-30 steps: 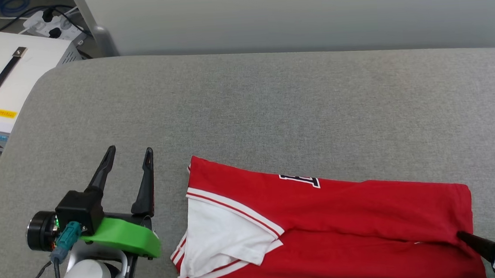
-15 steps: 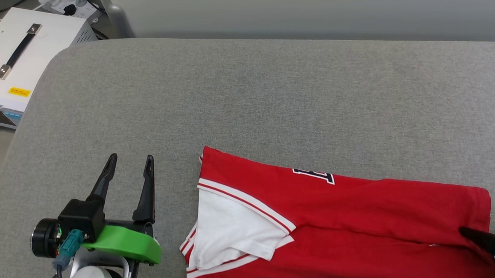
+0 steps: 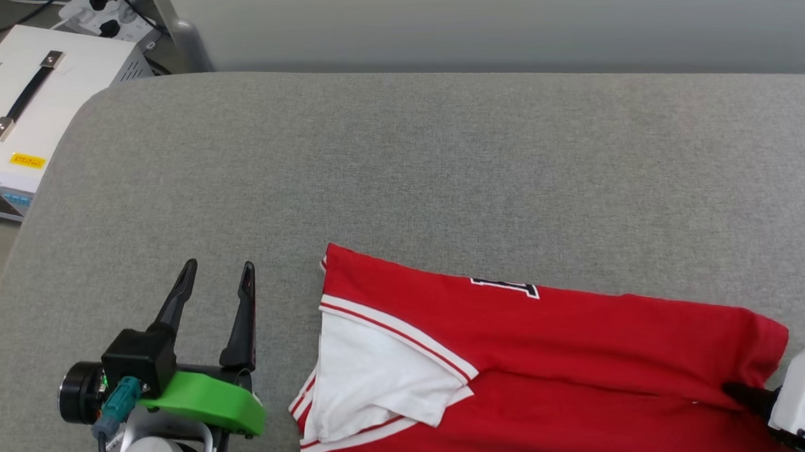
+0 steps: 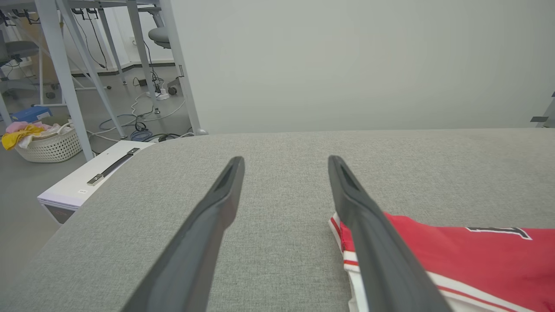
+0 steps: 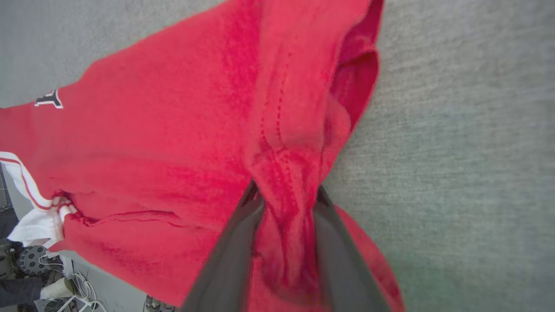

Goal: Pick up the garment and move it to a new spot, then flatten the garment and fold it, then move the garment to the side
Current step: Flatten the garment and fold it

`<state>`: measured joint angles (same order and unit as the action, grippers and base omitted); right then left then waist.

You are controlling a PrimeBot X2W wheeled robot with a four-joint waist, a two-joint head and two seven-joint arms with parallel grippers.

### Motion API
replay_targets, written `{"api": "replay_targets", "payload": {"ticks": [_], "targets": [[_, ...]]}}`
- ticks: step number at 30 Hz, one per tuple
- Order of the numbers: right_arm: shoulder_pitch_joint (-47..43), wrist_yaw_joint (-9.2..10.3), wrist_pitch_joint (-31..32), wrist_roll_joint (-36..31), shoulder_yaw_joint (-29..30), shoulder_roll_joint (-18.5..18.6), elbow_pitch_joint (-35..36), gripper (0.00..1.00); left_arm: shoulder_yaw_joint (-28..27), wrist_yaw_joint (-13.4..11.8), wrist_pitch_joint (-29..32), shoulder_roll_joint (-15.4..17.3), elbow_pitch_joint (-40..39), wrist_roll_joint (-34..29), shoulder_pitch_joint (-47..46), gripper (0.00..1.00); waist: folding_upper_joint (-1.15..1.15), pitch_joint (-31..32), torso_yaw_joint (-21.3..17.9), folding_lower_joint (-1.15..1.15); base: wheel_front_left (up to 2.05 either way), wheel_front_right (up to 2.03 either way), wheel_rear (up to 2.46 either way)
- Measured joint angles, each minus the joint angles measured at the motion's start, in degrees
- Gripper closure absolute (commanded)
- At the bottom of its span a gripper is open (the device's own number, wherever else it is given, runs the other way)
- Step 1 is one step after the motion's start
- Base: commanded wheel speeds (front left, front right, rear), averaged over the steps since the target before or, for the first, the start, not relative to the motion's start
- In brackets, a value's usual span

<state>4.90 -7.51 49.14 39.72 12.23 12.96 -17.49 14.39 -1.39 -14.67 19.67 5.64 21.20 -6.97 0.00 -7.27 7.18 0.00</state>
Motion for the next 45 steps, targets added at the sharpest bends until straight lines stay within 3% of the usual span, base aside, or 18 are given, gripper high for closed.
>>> {"api": "replay_targets", "payload": {"ticks": [13, 25, 38, 45], "targets": [[-0.66, -0.04, -7.33, 0.52, -1.92, 2.41, -0.38, 1.00, -1.56, 1.99, 0.00, -2.07, 1.92, -1.58, 0.80, 0.00, 0.00, 1.31, -0.80, 0.00, 0.00, 0.00, 0.00], [-1.50, -0.03, -13.65, -3.03, 3.15, 9.56, -2.12, 1.00, -2.72, 3.19, 0.00, -3.69, 2.81, -2.59, 1.67, 0.00, 0.00, 2.58, -1.29, 0.00, 0.00, 0.00, 0.00], [-6.36, -0.02, -11.34, 0.70, -1.81, 6.28, 11.14, 1.00, -4.77, 4.09, 0.00, -6.11, 3.53, -3.67, 3.05, 0.00, 0.00, 5.51, -1.25, 0.00, 0.00, 0.00, 0.00], [-8.67, -0.01, -7.66, 1.78, -5.53, 1.71, 19.61, 1.00, -5.72, 4.76, 0.00, -7.28, 3.96, -4.30, 3.69, 0.00, 0.00, 7.23, -0.23, 0.00, 0.00, 0.00, 0.00]]}}
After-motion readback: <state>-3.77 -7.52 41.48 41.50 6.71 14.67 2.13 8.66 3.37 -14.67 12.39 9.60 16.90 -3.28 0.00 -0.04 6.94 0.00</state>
